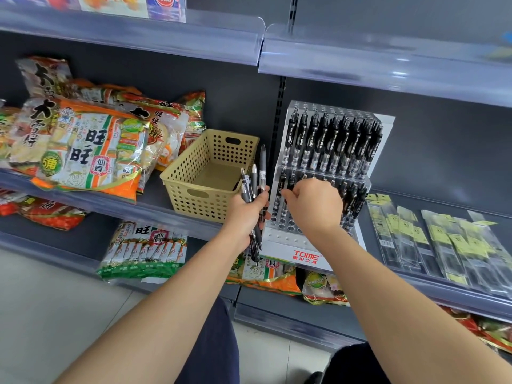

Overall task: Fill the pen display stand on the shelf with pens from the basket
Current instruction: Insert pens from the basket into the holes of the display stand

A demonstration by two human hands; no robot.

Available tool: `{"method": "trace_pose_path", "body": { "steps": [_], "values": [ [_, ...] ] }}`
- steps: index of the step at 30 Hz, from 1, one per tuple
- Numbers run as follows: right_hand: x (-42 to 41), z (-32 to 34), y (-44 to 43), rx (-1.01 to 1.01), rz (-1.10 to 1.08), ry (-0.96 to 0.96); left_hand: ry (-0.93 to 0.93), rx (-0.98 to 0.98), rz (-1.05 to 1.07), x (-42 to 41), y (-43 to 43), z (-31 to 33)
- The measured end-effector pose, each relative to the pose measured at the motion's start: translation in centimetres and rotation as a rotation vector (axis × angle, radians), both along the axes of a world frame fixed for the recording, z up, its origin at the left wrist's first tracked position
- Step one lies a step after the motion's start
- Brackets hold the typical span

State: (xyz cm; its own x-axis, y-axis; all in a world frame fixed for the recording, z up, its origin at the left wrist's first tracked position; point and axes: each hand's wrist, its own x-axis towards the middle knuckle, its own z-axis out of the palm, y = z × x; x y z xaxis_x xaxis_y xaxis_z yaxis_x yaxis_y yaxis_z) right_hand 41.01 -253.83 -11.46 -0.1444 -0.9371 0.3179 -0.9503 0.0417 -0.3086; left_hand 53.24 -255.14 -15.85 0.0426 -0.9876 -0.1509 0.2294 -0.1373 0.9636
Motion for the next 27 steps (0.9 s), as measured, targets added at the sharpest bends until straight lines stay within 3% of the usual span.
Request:
{"method": "trace_pose_path", "body": {
  "steps": [3, 6, 11, 16, 21, 27],
  "values": [
    [0.1, 0.3, 0.3, -0.012, 0.01, -0.023, 0.019, -0.033, -0.051, 0.1, 0.3, 0.0],
    [0.2, 0.7, 0.4, -0.151, 0.066, -0.133, 0.048, -0.052, -0.074, 0.1, 0.6, 0.1],
    [0.2, 0.7, 0.1, -0.348, 0.366, -0.157, 0.196, -0.026, -0.108, 0.3, 0.8, 0.9],
    [0.3, 0.7, 0.5, -0.252, 0.489, -0.222, 0.297, 0.082, -0.134, 0.6, 0.7, 1.8],
    [0.4, 0.9, 0.7, 0.002, 0.547, -0.525, 0.476, 0.133, -0.169, 0.8, 0.6, 2.1],
    [0.9, 2.0, 0.7, -0.204, 0.371, -0.477, 0.409, 0.141, -0.1, 0.6, 0.0, 2.2]
  ]
}}
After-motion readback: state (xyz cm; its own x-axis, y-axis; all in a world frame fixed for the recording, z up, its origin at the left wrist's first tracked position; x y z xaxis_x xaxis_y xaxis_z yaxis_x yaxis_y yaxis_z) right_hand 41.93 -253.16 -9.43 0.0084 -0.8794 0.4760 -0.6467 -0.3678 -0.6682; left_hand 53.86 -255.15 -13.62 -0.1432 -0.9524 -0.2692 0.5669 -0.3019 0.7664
